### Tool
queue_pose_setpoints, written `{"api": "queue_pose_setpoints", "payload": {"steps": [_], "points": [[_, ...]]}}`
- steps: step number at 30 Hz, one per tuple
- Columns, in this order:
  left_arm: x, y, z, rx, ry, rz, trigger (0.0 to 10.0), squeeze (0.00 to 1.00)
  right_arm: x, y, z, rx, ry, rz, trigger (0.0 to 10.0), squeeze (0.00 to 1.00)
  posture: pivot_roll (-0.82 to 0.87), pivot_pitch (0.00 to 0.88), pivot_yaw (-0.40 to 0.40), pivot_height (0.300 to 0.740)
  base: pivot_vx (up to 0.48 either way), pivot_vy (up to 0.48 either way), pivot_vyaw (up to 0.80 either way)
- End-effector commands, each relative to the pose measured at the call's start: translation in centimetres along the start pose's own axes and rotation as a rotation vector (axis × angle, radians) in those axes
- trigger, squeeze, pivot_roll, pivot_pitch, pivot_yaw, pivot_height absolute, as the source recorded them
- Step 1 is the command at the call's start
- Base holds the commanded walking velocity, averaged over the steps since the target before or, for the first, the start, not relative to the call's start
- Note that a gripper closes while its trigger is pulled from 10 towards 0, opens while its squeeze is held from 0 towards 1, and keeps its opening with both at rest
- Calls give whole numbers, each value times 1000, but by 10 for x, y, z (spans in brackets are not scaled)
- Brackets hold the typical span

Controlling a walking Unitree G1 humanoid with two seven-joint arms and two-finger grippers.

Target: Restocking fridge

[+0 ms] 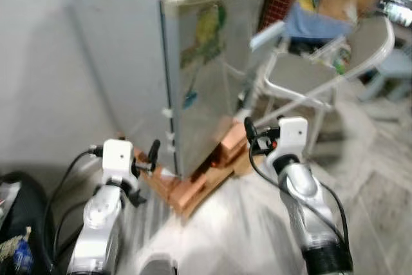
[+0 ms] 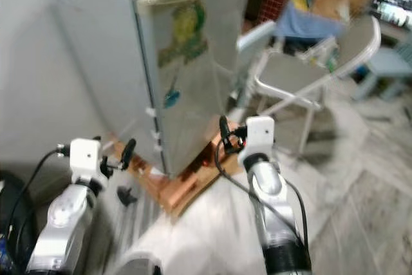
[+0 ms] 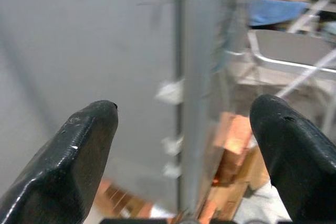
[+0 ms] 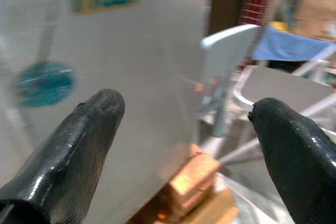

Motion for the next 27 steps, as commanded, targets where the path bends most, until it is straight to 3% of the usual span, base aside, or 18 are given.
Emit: {"api": "queue_pose_setpoints", "payload": {"steps": [1,5,13,20,27], "points": [[1,-8,1,-5,-6,-19,10000,0,-3,-12,-3,-13,12,-30,10000,0,99,0,-40,740,0,420,-800],[2,-7,4,-4,-17,-19,10000,0,-2,-10,-2,-11,6,-31,10000,0,99,0,-37,740,195,397,-108],[2,-3,7,7,-30,11,10000,0,-3,-12,-4,-17,15,-39,10000,0,101,0,-37,740,0,0,0],[1,-6,10,19,-49,-9,10000,0,-5,-13,-7,-17,24,-44,10000,0,101,0,-35,740,0,0,-770],[0,-10,11,22,-57,-35,10000,0,-6,-11,-8,-17,21,-41,10000,0,99,0,-32,740,360,198,-516]]}}
Point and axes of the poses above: a point about 5 cm out from each wrist's last joint towards the gripper, its own x axis pointing out of the wrist towards the gripper, its own z axis along the axis of the wrist's last joint, y = z × x, the point moved 5 cm from there along x, pointing out of the wrist towards the gripper, and after that the axes turned 2 degrees about x, right-handed, at the moved point
